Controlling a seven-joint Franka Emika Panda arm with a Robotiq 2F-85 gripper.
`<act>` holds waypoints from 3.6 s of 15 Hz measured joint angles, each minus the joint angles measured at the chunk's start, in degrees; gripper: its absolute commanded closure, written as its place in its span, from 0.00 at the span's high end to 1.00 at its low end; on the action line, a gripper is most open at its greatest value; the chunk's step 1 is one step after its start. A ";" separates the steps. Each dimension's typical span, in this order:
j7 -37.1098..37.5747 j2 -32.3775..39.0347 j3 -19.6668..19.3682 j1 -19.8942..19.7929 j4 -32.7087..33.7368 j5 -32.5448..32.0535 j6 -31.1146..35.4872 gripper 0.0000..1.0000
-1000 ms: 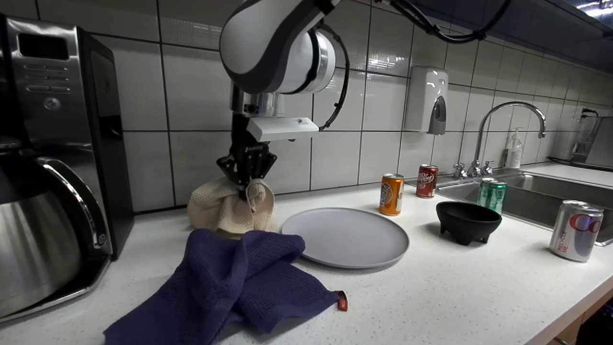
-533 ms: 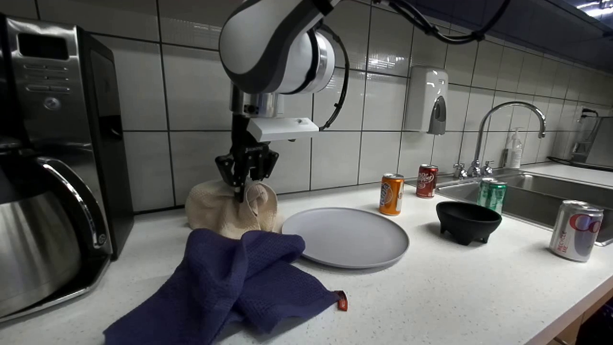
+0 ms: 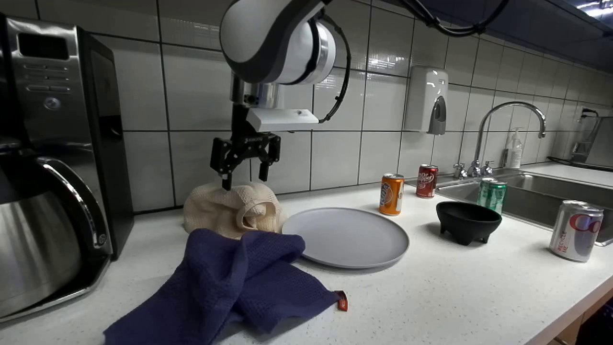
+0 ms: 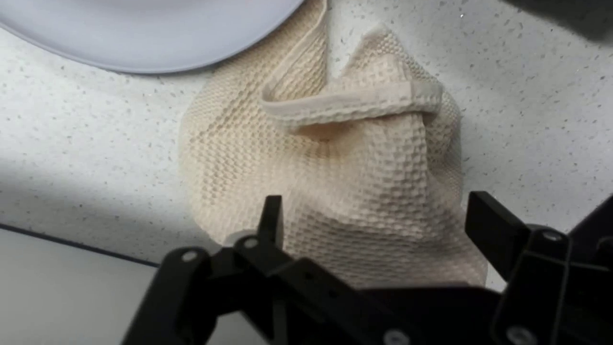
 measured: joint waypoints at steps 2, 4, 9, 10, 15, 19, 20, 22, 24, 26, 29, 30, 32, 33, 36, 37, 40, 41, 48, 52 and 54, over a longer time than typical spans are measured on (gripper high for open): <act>0.78 -0.81 -0.37 -0.07 -0.46 0.00 0.09 1.00; 2.02 -2.10 -0.96 -0.13 -1.79 0.00 0.33 1.00; 6.01 -7.51 -2.44 -0.26 -9.07 0.00 2.39 1.00; 6.80 -8.90 -2.66 -0.27 -11.02 0.00 2.78 1.00; 9.84 -16.90 -3.12 -0.67 -22.27 0.00 4.67 1.00; 10.46 -23.98 -3.14 -2.09 -32.00 0.00 6.49 1.00; 10.47 -25.83 -3.14 -2.66 -34.53 0.00 7.05 1.00; 10.47 -29.53 -3.15 -3.99 -39.46 0.00 8.05 1.00; 10.47 -33.01 -3.15 -5.46 -44.05 0.00 9.13 1.00; 10.46 -36.55 -3.16 -7.07 -48.56 0.04 10.03 1.00; 10.40 -41.92 -3.23 -9.57 -54.91 0.16 11.12 1.00; 10.32 -43.64 -3.32 -10.35 -56.76 0.25 11.24 1.00; 9.99 -46.99 -3.70 -11.87 -60.21 0.29 11.28 1.00; 9.65 -48.52 -3.91 -12.60 -61.70 0.31 11.28 1.00; 8.19 -52.71 -4.93 -14.38 -65.39 0.32 11.29 1.00; 7.59 -53.99 -5.39 -14.97 -66.44 0.32 11.29 1.00; 5.49 -57.34 -7.09 -16.65 -69.01 0.40 11.29 1.00; 4.74 -58.32 -7.78 -17.25 -69.66 0.42 11.29 1.00; -0.93 -61.37 -12.27 -21.51 -71.04 0.43 11.36 1.00; -1.44 -61.51 -13.82 -23.60 -71.32 0.46 11.41 1.00; -1.44 -61.79 -14.69 -25.16 -72.06 0.46 11.41 1.00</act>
